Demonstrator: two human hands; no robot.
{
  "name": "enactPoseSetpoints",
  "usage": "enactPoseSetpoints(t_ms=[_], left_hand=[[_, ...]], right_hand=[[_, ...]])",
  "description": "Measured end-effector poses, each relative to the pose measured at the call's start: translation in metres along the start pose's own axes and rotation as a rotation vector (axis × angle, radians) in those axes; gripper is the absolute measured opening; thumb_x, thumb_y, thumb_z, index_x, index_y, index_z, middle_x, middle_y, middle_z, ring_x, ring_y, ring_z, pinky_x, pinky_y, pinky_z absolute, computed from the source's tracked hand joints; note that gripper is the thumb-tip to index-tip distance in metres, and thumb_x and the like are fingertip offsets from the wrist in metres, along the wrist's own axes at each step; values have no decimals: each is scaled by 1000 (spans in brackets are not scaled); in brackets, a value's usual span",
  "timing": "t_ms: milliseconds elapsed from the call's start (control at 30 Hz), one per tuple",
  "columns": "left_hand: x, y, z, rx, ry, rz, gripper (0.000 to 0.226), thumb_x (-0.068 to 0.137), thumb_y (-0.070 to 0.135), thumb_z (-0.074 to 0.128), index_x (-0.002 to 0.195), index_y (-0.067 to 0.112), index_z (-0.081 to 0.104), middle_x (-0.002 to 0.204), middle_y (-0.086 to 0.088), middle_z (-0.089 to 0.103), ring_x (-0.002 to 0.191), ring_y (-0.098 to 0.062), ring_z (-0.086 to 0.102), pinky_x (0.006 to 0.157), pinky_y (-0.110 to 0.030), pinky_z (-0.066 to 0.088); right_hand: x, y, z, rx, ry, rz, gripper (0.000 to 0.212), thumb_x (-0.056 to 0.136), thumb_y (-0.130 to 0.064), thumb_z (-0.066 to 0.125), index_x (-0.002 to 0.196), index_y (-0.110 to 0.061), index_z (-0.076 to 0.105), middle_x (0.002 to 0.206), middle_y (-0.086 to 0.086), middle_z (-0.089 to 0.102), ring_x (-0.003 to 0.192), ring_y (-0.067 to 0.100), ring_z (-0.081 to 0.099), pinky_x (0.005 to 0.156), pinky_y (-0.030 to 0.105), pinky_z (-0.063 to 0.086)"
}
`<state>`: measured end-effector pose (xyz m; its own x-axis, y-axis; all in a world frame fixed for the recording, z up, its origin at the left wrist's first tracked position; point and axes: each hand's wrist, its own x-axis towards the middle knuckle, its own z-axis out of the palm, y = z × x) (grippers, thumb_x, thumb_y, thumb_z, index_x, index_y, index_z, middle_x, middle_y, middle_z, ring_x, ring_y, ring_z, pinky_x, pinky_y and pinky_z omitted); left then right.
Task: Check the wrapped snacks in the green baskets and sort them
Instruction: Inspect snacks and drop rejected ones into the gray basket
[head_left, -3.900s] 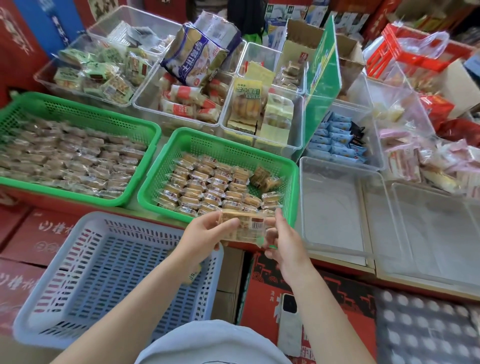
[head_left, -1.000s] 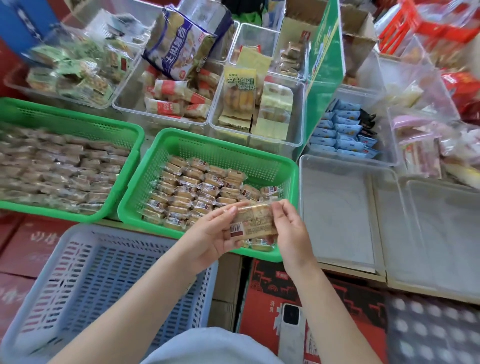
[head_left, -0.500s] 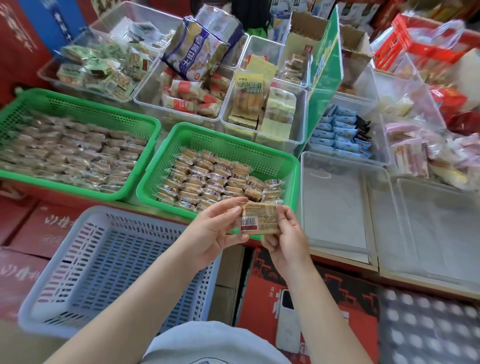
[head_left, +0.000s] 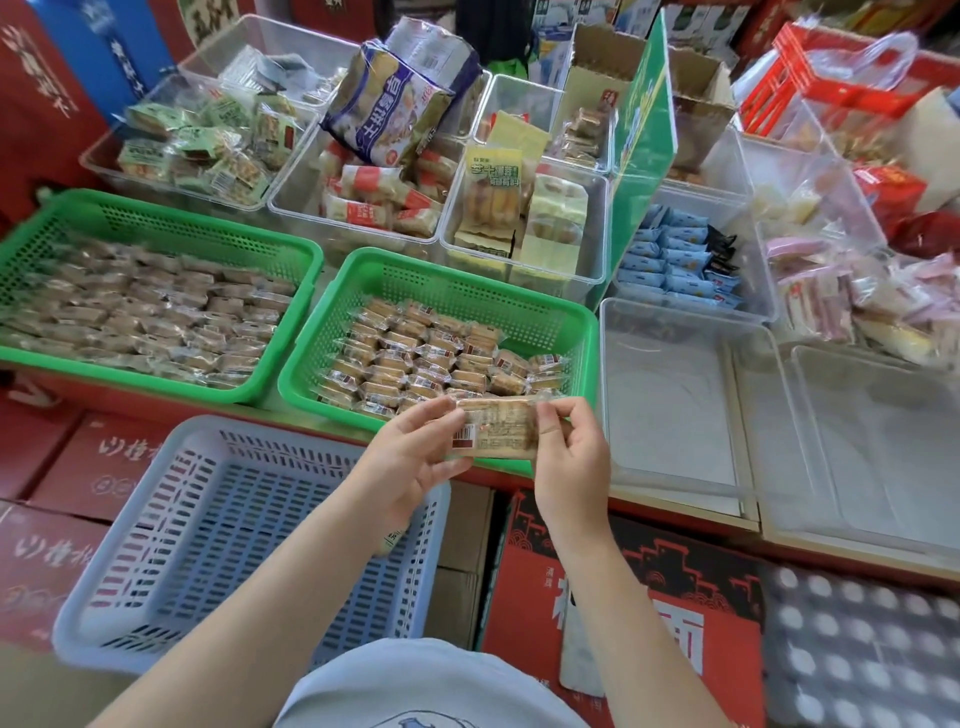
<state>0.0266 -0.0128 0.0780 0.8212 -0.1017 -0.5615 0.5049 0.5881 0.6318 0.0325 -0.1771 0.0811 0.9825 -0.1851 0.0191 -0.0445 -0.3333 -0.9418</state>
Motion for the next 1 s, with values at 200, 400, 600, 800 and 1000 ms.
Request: enactPoseSetpoints(t_ms=[200, 400, 600, 800, 1000], left_hand=[[4, 3, -8, 662, -114, 278, 55, 80, 36, 80, 129, 51, 60, 136, 24, 55, 116, 6, 58, 91, -26, 54], [14, 9, -2, 955, -221, 292, 62, 85, 7, 77, 132, 44, 60, 125, 29, 55, 120, -8, 58, 85, -23, 57], [36, 9, -6, 1073, -198, 417, 37, 90, 32, 75, 122, 47, 63, 117, 24, 65, 111, 2, 60, 92, -25, 52], [56, 5, -1, 677, 78, 175, 32, 99, 43, 57, 103, 14, 72, 90, -1, 77, 81, -16, 73, 60, -22, 52], [88, 4, -3, 656, 41, 98, 36, 92, 43, 66, 116, 16, 69, 94, -3, 77, 86, -19, 71, 63, -23, 53]], right_hand=[[15, -4, -7, 381, -76, 515, 17, 102, -23, 56, 105, -6, 58, 67, 11, 60, 44, 16, 44, 40, 24, 32], [31, 3, -11, 594, -147, 733, 12, 105, -11, 48, 116, -7, 49, 57, 1, 49, 33, 7, 28, 30, 21, 20], [45, 9, -9, 696, -163, 883, 10, 106, -13, 43, 108, -10, 52, 54, 0, 38, 36, 8, 27, 34, 20, 19], [60, 19, -1, 167, -339, 536, 60, 90, -72, 40, 107, -24, 72, 91, -4, 73, 84, 15, 68, 76, 37, 54], [80, 24, 9, 137, -370, 432, 17, 91, -29, 72, 104, -18, 72, 90, 5, 74, 74, 17, 69, 73, 36, 58]])
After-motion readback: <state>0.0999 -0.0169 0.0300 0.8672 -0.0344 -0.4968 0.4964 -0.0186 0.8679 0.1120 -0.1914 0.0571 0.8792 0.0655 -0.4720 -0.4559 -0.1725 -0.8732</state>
